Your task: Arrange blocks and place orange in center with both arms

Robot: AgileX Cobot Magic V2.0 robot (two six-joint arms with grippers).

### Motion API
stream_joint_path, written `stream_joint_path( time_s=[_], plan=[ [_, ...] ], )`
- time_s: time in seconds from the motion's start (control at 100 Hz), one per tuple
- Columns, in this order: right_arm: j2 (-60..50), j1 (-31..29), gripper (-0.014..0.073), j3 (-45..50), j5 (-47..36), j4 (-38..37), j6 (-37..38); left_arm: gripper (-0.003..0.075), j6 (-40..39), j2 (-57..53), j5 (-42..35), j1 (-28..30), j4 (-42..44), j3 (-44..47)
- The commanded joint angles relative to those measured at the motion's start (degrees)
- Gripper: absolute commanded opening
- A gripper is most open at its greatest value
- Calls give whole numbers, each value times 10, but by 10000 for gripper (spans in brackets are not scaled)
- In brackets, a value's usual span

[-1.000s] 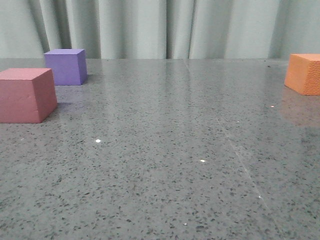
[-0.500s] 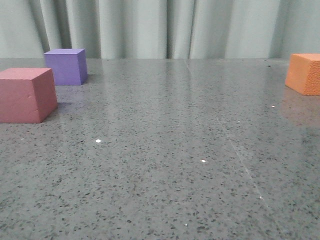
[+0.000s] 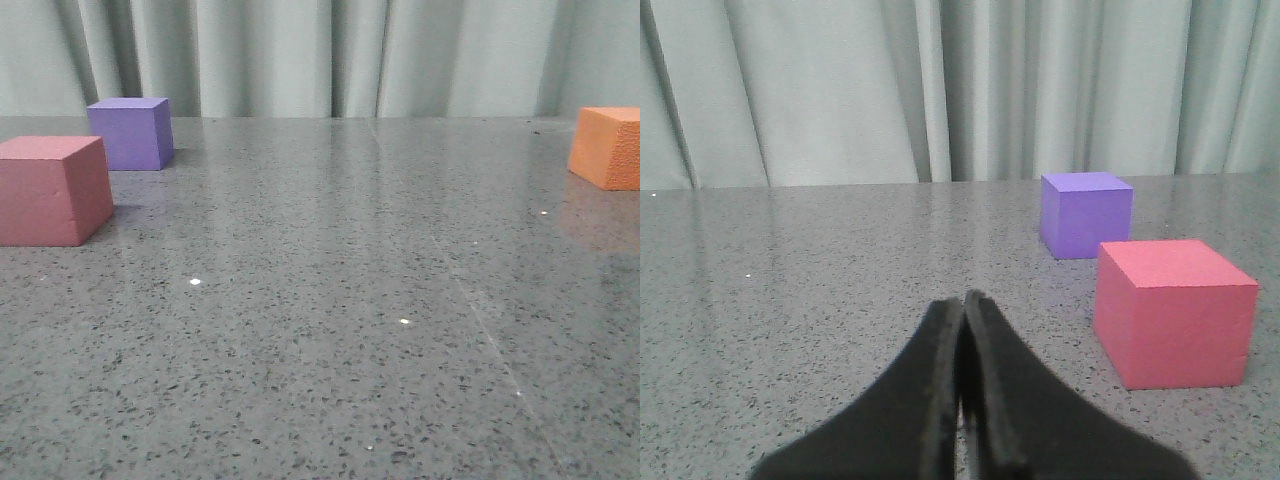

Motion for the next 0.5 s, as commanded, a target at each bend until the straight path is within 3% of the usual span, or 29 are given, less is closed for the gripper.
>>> stream_joint_path(
  time_s=[0.0,0.15,0.38,0.49],
  plan=[
    [55,-3,-67,-44,-34,1,0,-19,-1,-17,-45,0,-1,32],
    [111,-3,-67,-47,-78,1,0,-19,-1,-17,-45,0,-1,32],
    [159,-3,-59,-47,-75,1,0,-19,-1,-17,-45,0,-1,32],
    [165,-3,51,-47,-48,1,0,-19,-1,-17,-45,0,-1,32]
  ],
)
